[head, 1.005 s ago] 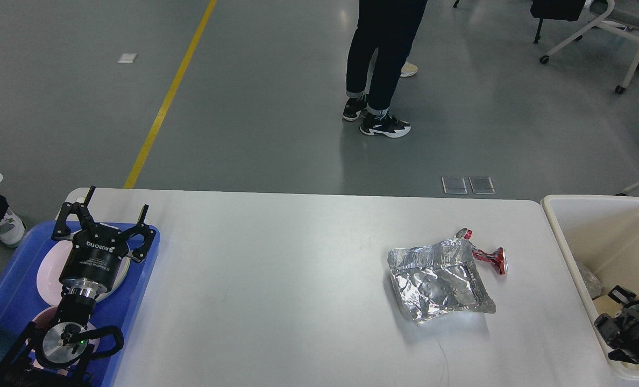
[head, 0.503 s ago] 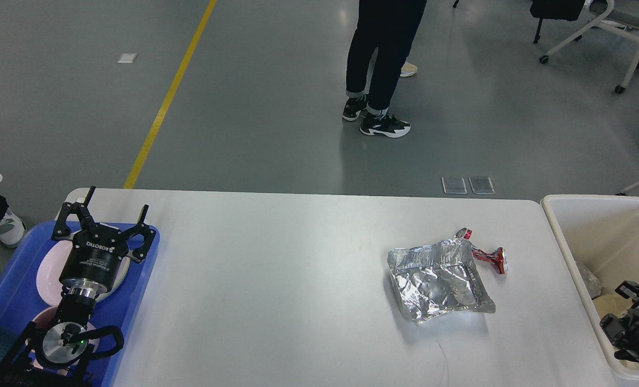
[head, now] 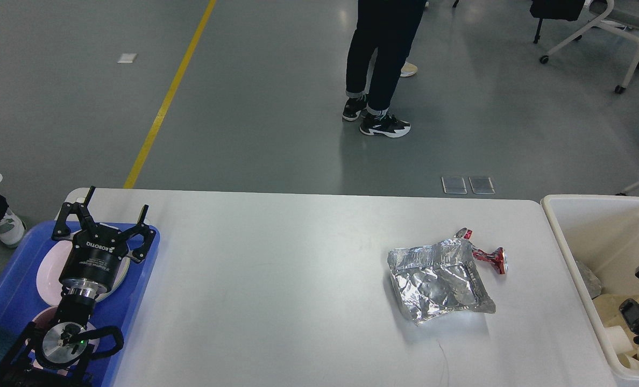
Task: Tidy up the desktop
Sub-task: 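Raise the right gripper from the bin over the foil bag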
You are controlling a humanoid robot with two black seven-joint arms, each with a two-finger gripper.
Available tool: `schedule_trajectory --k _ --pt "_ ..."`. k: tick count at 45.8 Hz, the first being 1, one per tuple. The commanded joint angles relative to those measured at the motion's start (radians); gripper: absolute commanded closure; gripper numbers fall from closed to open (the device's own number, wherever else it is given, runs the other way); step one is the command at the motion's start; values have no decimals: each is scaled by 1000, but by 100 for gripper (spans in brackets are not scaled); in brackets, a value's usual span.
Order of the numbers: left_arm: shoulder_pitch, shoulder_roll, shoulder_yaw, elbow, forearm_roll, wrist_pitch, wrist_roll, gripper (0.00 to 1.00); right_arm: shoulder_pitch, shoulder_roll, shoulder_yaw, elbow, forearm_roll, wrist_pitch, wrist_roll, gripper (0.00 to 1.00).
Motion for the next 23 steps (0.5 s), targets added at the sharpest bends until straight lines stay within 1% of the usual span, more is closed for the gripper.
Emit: schedule_trajectory --k 1,11,14,16,19,23 --pt "-2 1 0 0 0 0 0 4 16 -18 -1 0 -2 0 1 0" --pt "-2 -1 0 0 0 0 0 4 72 -28 -1 5 -19 14 0 0" --pt "-2 1 0 1 0 0 0 4 111 -30 -1 17 -37 48 -9 0" --pt "-2 1 0 0 -1 0 0 4 145 -30 -10 21 -54 104 -12 0" --pt "-2 -1 0 0 0 0 0 4 206 -36 -51 49 -71 228 -12 0" --pt "-2 1 0 1 0 0 0 4 309 -61 -111 84 -76 359 -12 0"
